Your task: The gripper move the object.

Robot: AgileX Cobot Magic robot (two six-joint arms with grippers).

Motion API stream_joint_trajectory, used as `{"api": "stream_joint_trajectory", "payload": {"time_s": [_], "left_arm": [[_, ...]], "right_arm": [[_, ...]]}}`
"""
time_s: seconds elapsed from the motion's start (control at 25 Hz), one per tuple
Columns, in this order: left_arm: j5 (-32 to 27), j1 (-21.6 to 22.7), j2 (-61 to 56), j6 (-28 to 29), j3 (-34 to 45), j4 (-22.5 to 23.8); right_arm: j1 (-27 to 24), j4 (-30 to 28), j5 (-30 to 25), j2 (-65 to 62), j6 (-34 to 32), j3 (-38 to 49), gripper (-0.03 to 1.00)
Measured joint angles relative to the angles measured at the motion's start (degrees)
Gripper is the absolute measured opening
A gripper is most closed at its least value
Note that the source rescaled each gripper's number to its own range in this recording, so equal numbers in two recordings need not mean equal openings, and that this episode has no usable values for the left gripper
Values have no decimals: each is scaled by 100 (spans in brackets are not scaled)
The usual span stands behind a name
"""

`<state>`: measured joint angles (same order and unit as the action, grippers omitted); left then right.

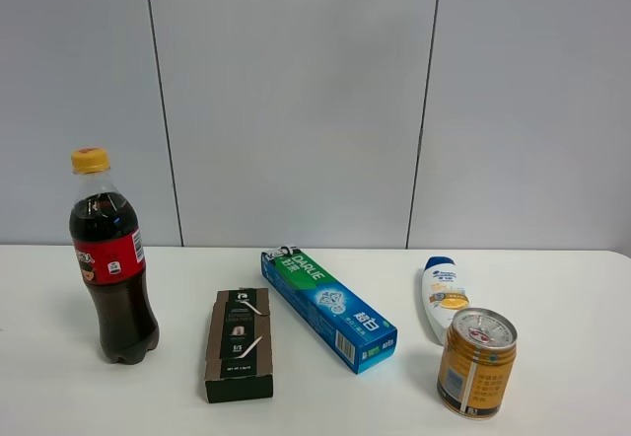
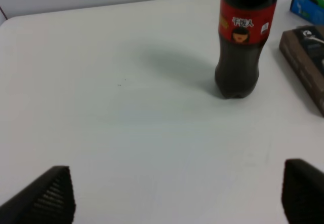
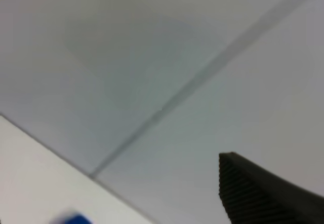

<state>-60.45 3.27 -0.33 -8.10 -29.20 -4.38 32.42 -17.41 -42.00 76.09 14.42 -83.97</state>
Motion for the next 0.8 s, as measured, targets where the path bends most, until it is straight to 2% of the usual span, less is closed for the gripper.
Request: {"api": "stream_joint_trajectory", "payload": {"time_s": [0.2,0.52,0.8], "left_arm": [[0,0,0,-6,0,0],[0,0,0,-6,0,0],[0,0,0,1,0,0]], "right_arm": [[-1081,582,191,-832,2,1250,72],[-2453,1537,377,-2547,-17,3028,72],[-3543,1784,223,-4462,-498,4191,72]]}}
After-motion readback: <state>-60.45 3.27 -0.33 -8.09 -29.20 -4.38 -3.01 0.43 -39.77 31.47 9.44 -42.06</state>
